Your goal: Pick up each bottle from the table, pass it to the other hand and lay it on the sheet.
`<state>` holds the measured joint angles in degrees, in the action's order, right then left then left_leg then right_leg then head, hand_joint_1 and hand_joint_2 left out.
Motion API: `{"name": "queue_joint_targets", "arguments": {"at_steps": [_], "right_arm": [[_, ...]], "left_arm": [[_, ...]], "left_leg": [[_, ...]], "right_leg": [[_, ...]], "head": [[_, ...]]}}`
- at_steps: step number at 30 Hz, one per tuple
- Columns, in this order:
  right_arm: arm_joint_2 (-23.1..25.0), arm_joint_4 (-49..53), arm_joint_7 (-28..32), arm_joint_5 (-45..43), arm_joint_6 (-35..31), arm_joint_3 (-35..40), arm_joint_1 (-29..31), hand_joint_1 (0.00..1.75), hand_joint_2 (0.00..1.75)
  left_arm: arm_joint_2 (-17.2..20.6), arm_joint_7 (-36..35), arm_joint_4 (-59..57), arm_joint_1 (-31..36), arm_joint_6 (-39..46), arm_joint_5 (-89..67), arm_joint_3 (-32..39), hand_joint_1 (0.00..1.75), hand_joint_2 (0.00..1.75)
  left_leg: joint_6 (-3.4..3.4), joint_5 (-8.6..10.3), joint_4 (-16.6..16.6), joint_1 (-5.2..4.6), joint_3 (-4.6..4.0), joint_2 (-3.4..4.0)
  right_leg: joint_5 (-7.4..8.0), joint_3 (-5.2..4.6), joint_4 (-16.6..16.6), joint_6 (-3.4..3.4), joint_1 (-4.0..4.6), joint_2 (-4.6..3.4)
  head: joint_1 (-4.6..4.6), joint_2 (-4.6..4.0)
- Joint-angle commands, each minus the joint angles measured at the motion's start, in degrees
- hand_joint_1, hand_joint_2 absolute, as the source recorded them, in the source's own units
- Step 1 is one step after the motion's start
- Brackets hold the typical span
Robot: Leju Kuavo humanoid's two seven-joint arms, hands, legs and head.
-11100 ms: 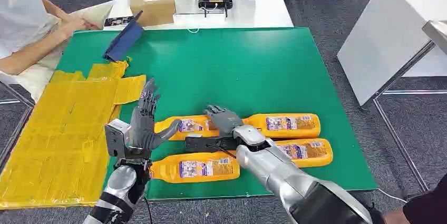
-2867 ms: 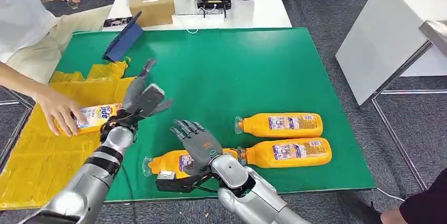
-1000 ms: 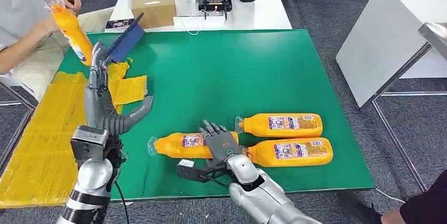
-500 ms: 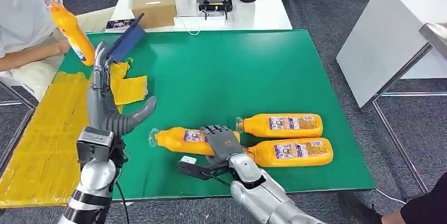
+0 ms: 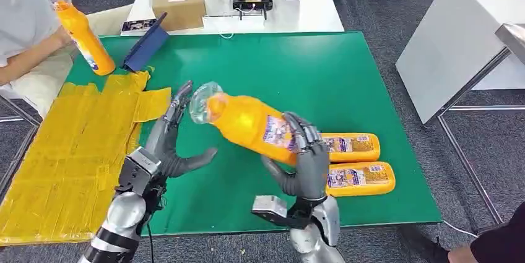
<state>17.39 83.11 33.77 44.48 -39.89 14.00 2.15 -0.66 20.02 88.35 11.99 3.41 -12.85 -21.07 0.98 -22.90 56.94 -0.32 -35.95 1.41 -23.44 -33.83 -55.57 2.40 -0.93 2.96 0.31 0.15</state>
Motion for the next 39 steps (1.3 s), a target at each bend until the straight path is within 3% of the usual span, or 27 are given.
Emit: {"name": "queue_joint_targets", "arguments": {"at_steps": [1,12,17,19,39], "right_arm": [[2.6,8.9,0.6,-0.5,-0.1,-7.8,-2.7,1.75,1.75],[2.6,8.0,1.0,0.1,-0.1,-6.3,-2.8,1.75,1.75],[2.6,4.0,-1.1,2.2,-0.1,-4.5,-1.5,1.75,1.75],[-0.7,-1.5,-4.6,2.2,-0.1,0.1,0.7,1.75,1.75],[-0.6,-1.9,-5.0,2.3,-0.1,0.0,1.2,1.75,1.75]], "left_arm": [[1.0,0.1,-5.2,0.6,-0.4,0.4,-2.8,0.0,1.75],[0.6,-1.2,-6.1,-0.3,-2.4,4.1,-2.0,0.0,1.75],[1.3,-1.4,-4.7,-1.7,-6.5,9.4,-1.3,0.0,1.75],[2.2,-1.2,-3.9,-1.8,-12.4,14.5,-1.6,0.0,1.75],[2.2,-1.2,-3.7,-1.9,-12.4,14.6,-1.6,0.0,1.75]], "left_leg": [[-0.08,-0.1,0.0,0.09,0.25,-0.22],[-0.07,-0.08,0.0,0.07,0.2,-0.06],[-0.11,-0.16,-0.1,0.12,0.37,0.0],[-0.1,-0.14,0.0,0.11,0.31,0.02],[-0.11,-0.19,0.0,0.13,0.34,-0.03]], "right_leg": [[-0.13,0.33,0.0,-0.11,0.04,-0.11],[-0.07,0.25,0.1,-0.07,0.03,-0.18],[-0.1,0.41,0.1,-0.12,0.06,-0.35],[-0.09,0.35,0.1,-0.11,0.06,-0.34],[-0.15,0.42,0.1,-0.12,0.07,-0.36]], "head": [[0.02,0.0],[0.0,0.0],[0.0,0.0],[0.0,0.0],[0.0,0.0]]}}
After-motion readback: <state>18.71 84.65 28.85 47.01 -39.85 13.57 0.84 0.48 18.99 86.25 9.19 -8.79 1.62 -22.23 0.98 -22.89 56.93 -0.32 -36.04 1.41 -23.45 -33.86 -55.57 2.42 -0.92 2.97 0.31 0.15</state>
